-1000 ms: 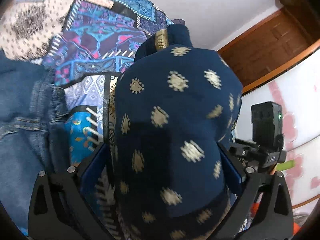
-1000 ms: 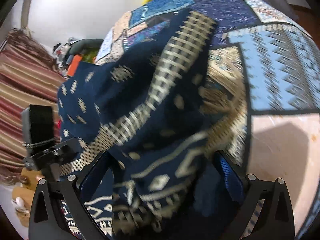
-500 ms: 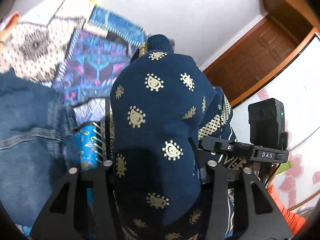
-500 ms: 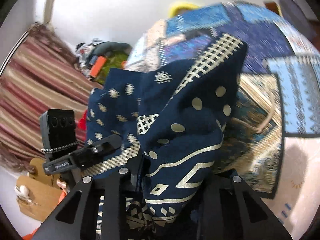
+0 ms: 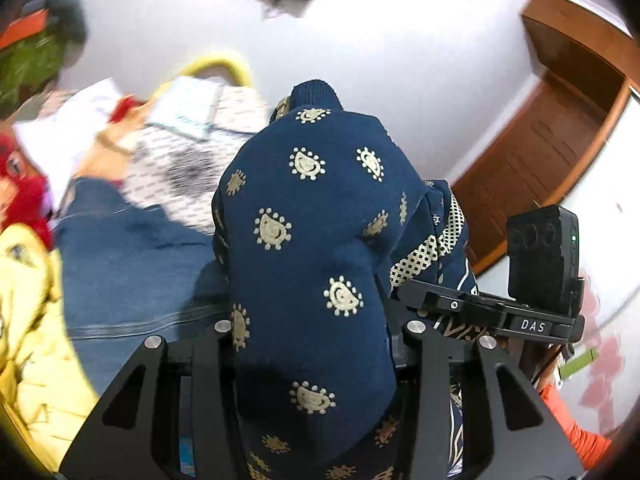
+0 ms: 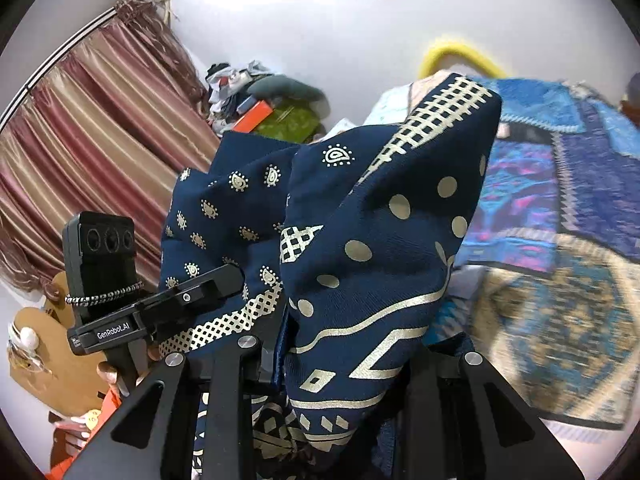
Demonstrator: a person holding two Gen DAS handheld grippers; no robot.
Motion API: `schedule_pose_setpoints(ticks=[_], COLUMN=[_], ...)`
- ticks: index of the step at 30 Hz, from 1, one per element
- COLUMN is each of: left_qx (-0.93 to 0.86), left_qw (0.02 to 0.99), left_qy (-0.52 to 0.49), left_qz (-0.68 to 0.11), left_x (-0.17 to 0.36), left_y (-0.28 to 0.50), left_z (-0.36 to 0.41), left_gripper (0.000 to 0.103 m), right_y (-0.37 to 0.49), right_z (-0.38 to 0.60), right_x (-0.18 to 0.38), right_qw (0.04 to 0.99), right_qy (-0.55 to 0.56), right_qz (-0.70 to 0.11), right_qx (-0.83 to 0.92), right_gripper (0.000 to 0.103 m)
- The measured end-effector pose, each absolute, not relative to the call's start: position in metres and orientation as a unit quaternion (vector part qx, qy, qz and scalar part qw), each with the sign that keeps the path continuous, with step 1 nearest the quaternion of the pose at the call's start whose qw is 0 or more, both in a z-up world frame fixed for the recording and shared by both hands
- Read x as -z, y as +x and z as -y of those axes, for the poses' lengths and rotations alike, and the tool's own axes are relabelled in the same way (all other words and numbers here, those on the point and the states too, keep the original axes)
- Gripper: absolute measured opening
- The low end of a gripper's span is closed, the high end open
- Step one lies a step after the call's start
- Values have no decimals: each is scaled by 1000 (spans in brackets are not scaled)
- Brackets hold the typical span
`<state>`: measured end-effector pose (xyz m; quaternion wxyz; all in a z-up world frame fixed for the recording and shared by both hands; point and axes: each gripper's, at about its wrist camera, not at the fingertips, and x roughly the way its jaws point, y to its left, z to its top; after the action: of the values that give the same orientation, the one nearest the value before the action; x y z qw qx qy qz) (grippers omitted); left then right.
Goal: Fold large clothes
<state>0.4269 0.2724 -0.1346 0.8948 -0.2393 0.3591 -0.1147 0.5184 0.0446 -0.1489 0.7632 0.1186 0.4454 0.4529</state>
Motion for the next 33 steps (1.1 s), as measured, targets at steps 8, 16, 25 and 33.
schedule_pose_setpoints(ticks=[8, 16, 25, 33], left_qx=[35, 16, -26, -24], left_qw=[861, 865, 914, 897], left_qy=[-290, -293, -179, -123], left_qz=[-417, -408, -363, -423], left_x=[227, 266, 195, 220], left_y=[435, 418, 384, 366], left_z=[-372, -405, -365, -321], left_gripper=[45, 70, 79, 99], right_y=[557, 580, 536, 495], right_z=[-156, -165, -127, -165], right_x=[233, 280, 222, 231], right_qw=[732, 763, 806, 826], right_qy=[61, -19, -5, -80], right_qz=[-519, -531, -462, -435], right_qx=[-437, -369, -370, -350], right_gripper=[27, 90, 90, 90])
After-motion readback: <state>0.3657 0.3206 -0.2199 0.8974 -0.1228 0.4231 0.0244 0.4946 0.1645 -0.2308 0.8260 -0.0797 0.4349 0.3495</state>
